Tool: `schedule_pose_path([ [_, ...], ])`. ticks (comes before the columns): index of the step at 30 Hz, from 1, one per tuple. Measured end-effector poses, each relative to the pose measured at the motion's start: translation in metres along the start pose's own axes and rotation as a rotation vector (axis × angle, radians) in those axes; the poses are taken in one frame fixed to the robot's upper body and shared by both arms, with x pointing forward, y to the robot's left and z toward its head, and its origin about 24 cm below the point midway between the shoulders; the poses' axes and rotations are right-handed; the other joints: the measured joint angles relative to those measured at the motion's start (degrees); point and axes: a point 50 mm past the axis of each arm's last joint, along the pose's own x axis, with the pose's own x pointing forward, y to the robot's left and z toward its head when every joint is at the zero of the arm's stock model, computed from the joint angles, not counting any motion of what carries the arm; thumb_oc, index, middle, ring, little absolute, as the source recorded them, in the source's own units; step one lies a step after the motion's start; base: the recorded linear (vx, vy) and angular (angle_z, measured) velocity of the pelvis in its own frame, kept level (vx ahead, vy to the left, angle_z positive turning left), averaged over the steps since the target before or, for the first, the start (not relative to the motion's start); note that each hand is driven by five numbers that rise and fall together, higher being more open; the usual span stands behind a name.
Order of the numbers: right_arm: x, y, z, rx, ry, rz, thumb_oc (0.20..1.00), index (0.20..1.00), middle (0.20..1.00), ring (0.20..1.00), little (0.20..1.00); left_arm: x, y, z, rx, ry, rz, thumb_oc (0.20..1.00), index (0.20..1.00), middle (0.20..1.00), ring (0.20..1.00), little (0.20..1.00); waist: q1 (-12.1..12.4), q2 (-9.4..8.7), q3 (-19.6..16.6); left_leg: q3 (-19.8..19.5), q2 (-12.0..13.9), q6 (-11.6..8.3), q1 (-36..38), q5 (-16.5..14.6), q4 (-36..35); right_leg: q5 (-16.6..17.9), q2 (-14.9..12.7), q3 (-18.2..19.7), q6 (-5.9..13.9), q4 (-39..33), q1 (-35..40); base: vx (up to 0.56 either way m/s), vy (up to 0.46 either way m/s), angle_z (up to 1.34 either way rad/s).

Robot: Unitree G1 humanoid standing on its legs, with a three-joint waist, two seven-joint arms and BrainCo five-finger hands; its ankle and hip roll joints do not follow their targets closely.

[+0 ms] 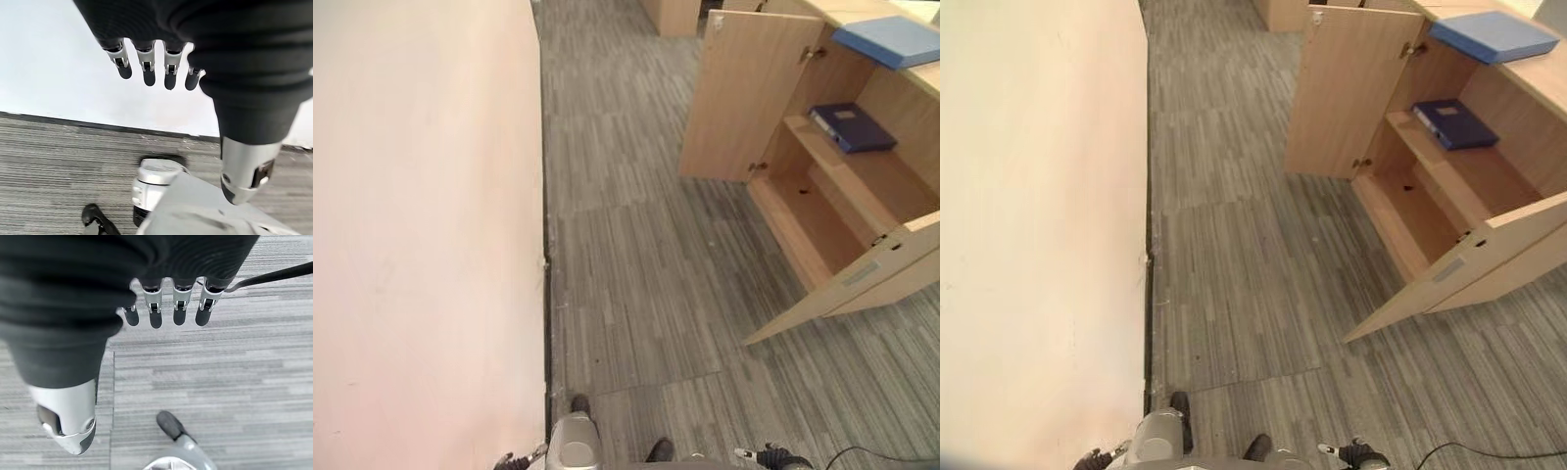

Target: Put the empty folder in the office cabinet

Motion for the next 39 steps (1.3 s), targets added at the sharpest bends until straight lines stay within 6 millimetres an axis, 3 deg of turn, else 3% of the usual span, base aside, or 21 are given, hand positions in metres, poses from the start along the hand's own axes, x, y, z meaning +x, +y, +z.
schedule_pose_path([
  [5,0.000,0.001,-0.001,-0.008,0.002,0.003,1.000,1.000,1.000,1.000,1.000,0.000,-0.001,0.002,-0.035,-0.003,0.004,1.000,1.000,1.000,1.000,1.000,0.34,1.11,0.08,1.54,4.48,-1.36,0.29,2.91,-6.44,-1.92,-0.67,0.01,3.66,-0.12,4.48,0.22,0.164,-0.01],
  [6,-0.003,0.015,-0.019,-0.013,0.046,0.040,1.000,1.000,1.000,1.000,1.000,-0.005,-0.002,-0.030,-0.080,0.147,-0.096,1.000,1.000,1.000,1.000,1.000,0.72,0.52,-2.68,3.80,2.90,2.22,3.60,8.08,-5.47,-3.19,-3.85,1.52,9.24,-0.08,8.47,0.46,0.450,-0.04],
  [8,-0.006,0.048,-0.016,0.007,0.040,0.125,1.000,1.000,1.000,1.000,1.000,-0.006,0.013,-0.041,-0.145,0.207,-0.049,1.000,1.000,1.000,1.000,1.000,1.42,-2.42,-3.89,3.93,0.64,3.34,5.83,6.55,-5.85,-1.11,-6.08,3.09,9.30,1.85,9.23,0.45,0.565,-0.01],
  [10,-0.005,0.041,-0.012,0.030,0.031,0.114,1.000,1.000,1.000,1.000,1.000,-0.010,0.012,-0.055,-0.136,0.261,-0.034,1.000,1.000,1.000,1.000,1.000,1.80,-1.54,-4.85,5.35,-0.16,5.09,8.33,4.12,-5.22,-0.79,-8.63,4.67,9.80,6.90,8.58,0.25,0.435,-0.28],
  [12,-0.004,0.032,-0.018,0.020,0.046,0.097,1.000,1.000,1.000,1.000,1.000,-0.017,0.010,-0.074,-0.086,0.306,-0.065,1.000,1.000,1.000,1.000,1.000,1.79,-1.30,-6.07,5.03,-2.19,4.28,9.18,2.40,-5.79,-0.65,-11.31,4.39,9.98,10.05,7.60,0.23,0.475,-0.04],
  [14,-0.004,0.035,-0.014,0.028,0.042,0.112,1.000,1.000,1.000,1.000,1.000,-0.016,0.007,-0.071,-0.069,0.295,-0.058,1.000,1.000,1.000,1.000,1.000,3.42,-1.70,-5.10,4.56,-2.22,7.98,5.39,-1.42,4.35,3.70,-13.35,4.09,9.71,17.84,5.07,0.21,0.505,0.28],
  [15,-0.004,0.030,-0.015,0.027,0.045,0.110,1.000,1.000,1.000,1.000,1.000,-0.018,0.001,-0.075,-0.047,0.300,-0.071,1.000,1.000,1.000,1.000,1.000,4.01,-2.43,-5.72,4.44,-8.58,9.52,3.83,-5.64,3.78,7.06,-18.29,4.76,12.52,23.64,2.92,0.23,0.527,0.30],
  [16,-0.002,0.014,-0.018,0.018,0.046,0.074,1.000,1.000,1.000,1.000,1.000,-0.023,-0.012,-0.083,-0.025,0.320,-0.106,1.000,1.000,1.000,1.000,1.000,3.76,-0.06,-6.06,4.81,-11.30,12.64,6.52,-2.45,-1.22,7.63,-19.96,3.47,12.50,28.97,2.15,0.21,0.416,0.23],
  [17,-0.002,0.004,-0.018,0.012,0.041,0.050,1.000,1.000,1.000,1.000,1.000,-0.027,-0.019,-0.092,-0.021,0.340,-0.125,1.000,1.000,1.000,1.000,1.000,3.52,2.72,-6.59,5.79,-10.56,13.39,8.72,-3.23,-3.37,6.98,-19.93,2.30,13.18,32.56,1.55,0.21,0.406,0.19],
  [18,-0.002,0.006,-0.014,0.014,0.029,0.053,1.000,1.000,1.000,1.000,1.000,-0.027,-0.018,-0.091,-0.025,0.338,-0.120,1.000,1.000,1.000,1.000,1.000,3.31,1.49,-6.33,5.69,-12.54,12.78,10.05,-3.28,-4.82,5.76,-21.75,2.98,14.46,35.01,0.70,0.20,0.378,0.50],
  [19,-0.002,0.010,-0.009,0.019,0.009,0.072,1.000,1.000,1.000,1.000,1.000,-0.025,-0.015,-0.089,-0.003,0.330,-0.112,1.000,1.000,1.000,1.000,1.000,2.47,-0.46,-6.26,3.00,-15.70,14.81,10.92,-5.16,-4.48,8.99,-26.29,4.78,14.65,44.67,-3.39,0.17,0.309,0.69],
  [20,-0.001,0.008,-0.008,0.019,0.002,0.067,1.000,1.000,1.000,1.000,1.000,-0.026,-0.015,-0.089,0.004,0.330,-0.115,1.000,1.000,1.000,1.000,1.000,2.11,-0.65,-6.26,1.97,-15.99,15.49,11.98,-5.66,-4.56,14.45,-27.63,5.79,14.76,48.52,-4.94,0.10,0.188,0.86],
  [21,-0.001,0.008,-0.006,0.019,-0.003,0.065,1.000,1.000,1.000,1.000,1.000,-0.026,-0.015,-0.090,0.023,0.327,-0.120,1.000,1.000,1.000,1.000,1.000,1.42,0.48,-5.64,1.44,-15.55,15.14,13.26,-5.32,-4.82,14.03,-28.54,6.40,15.86,52.01,-6.04,0.08,0.139,0.51],
  [24,-0.001,0.011,0.012,0.019,-0.064,0.076,1.000,1.000,1.000,1.000,1.000,-0.022,-0.009,-0.083,0.060,0.294,-0.102,1.000,1.000,1.000,1.000,1.000,1.46,1.61,-5.25,1.45,-12.85,16.39,14.87,-6.45,-5.06,5.84,-27.40,6.90,16.29,51.24,-13.89,0.11,0.078,0.10],
  [25,-0.001,0.010,0.022,0.021,-0.100,0.074,1.000,1.000,1.000,1.000,1.000,-0.020,-0.002,-0.078,0.088,0.273,-0.074,1.000,1.000,1.000,1.000,1.000,0.00,2.95,-4.55,0.29,-10.20,16.61,15.88,-7.72,-5.12,2.26,-22.89,6.09,15.29,43.27,-17.82,0.16,-0.043,0.18],
  [26,0.000,0.001,0.021,0.020,-0.097,0.049,1.000,1.000,1.000,1.000,1.000,-0.014,0.004,-0.062,0.075,0.211,-0.055,1.000,1.000,1.000,1.000,1.000,-1.16,3.51,-3.46,-0.30,-8.70,15.72,17.99,-8.04,-6.03,1.96,-19.75,6.10,15.01,35.21,-20.29,0.22,-0.059,0.32],
  [29,0.000,0.002,0.014,0.028,-0.071,0.046,1.000,1.000,1.000,1.000,1.000,-0.007,0.017,-0.037,0.058,0.100,-0.001,1.000,1.000,1.000,1.000,1.000,-1.60,0.58,-3.09,-1.24,-8.60,12.23,21.07,-9.94,-6.44,2.63,-16.64,6.90,15.91,19.91,-21.26,0.16,-0.065,0.28],
  [31,-0.001,0.004,0.007,0.034,-0.056,0.050,1.000,1.000,1.000,1.000,1.000,-0.003,0.027,-0.021,0.044,0.048,0.024,1.000,1.000,1.000,1.000,1.000,-2.91,-1.66,-3.47,-3.55,-8.81,9.81,21.94,-10.62,-6.46,5.58,-14.93,7.95,13.65,16.67,-20.39,0.25,-0.089,0.41],
  [32,-0.001,-0.004,0.002,0.048,-0.039,0.024,1.000,1.000,1.000,1.000,1.000,-0.002,0.020,-0.017,0.043,0.041,0.007,1.000,1.000,1.000,1.000,1.000,-2.23,-1.01,-3.22,-4.16,-8.83,8.01,22.51,-11.48,-2.03,5.56,-12.93,9.37,13.87,14.91,-18.99,0.28,-0.102,0.00],
  [34,0.000,-0.011,0.004,0.052,-0.052,0.007,1.000,1.000,1.000,1.000,1.000,-0.003,0.018,-0.022,0.034,0.062,0.006,1.000,1.000,1.000,1.000,1.000,-2.45,0.90,-3.74,-4.08,-9.21,8.09,22.63,-12.32,-1.53,6.09,-9.74,8.28,13.15,11.77,-16.96,0.23,-0.066,-0.25],
  [39,-0.001,-0.011,-0.005,0.059,-0.035,0.007,1.000,1.000,1.000,1.000,1.000,0.000,0.024,-0.016,0.042,0.078,0.029,1.000,1.000,1.000,1.000,1.000,-2.93,1.52,-3.84,-2.82,-5.84,4.22,24.19,-14.44,-3.05,5.84,-7.39,0.77,8.79,13.06,-16.81,0.27,-0.049,-0.02],
])
